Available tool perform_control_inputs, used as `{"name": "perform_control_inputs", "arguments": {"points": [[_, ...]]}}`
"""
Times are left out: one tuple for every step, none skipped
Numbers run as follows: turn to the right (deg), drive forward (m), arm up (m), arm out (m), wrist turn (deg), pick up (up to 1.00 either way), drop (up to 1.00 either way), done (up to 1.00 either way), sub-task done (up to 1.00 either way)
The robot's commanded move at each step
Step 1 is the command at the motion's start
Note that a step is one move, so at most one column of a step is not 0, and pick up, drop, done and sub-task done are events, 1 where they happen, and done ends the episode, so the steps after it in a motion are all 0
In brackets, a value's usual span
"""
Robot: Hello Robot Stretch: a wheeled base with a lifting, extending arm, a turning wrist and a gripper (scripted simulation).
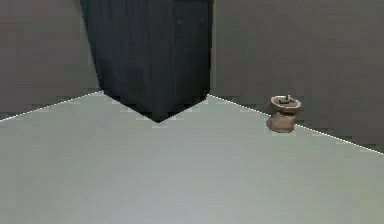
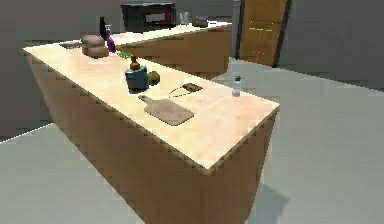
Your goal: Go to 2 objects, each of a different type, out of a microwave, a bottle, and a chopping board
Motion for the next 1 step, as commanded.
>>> {"name": "perform_control_inputs", "arguments": {"points": [[42.0, 0.0, 0.0, 0.0, 0.0, 0.0, 0.0, 0.0, 0.0]]}}
